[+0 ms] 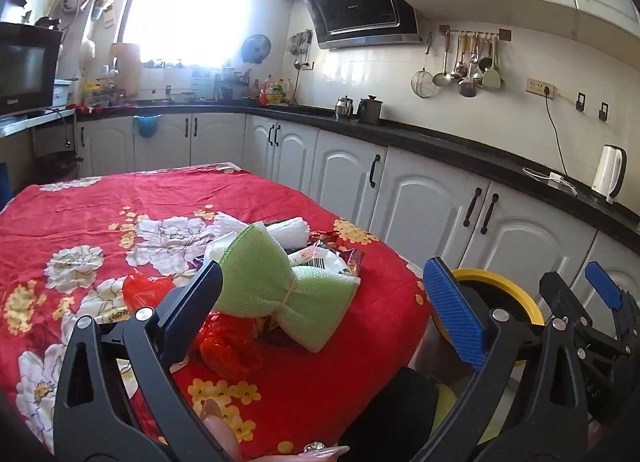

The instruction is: Collect trash

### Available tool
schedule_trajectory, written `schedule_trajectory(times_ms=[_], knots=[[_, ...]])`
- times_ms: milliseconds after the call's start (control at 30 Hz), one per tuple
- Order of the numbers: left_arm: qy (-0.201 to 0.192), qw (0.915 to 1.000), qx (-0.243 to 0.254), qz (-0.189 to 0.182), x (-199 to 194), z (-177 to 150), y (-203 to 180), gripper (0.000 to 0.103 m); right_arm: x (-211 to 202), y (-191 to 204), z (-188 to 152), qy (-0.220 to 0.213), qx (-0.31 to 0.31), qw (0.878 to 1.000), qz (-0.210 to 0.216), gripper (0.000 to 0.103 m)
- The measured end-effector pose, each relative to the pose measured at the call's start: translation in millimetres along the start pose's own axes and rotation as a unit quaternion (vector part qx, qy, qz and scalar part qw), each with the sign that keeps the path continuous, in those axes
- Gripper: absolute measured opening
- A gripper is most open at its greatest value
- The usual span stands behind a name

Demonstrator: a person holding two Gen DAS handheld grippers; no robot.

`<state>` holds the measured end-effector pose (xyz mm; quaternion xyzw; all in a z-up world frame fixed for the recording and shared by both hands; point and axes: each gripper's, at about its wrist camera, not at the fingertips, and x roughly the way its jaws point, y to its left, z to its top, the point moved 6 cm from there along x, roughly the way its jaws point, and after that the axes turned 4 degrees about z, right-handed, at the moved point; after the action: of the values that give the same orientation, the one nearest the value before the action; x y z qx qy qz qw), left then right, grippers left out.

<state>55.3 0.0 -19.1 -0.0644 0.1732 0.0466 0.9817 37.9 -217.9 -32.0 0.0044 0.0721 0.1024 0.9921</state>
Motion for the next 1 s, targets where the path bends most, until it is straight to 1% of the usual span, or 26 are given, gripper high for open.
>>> schedule_trajectory(times_ms=[1000], knots=[[-0.001, 1.0000, 0.006, 0.001, -2.0, -1.3, -2.7, 0.092, 0.7, -0.5, -1.2, 0.000, 0.001, 1.000, 0.001, 0.098]])
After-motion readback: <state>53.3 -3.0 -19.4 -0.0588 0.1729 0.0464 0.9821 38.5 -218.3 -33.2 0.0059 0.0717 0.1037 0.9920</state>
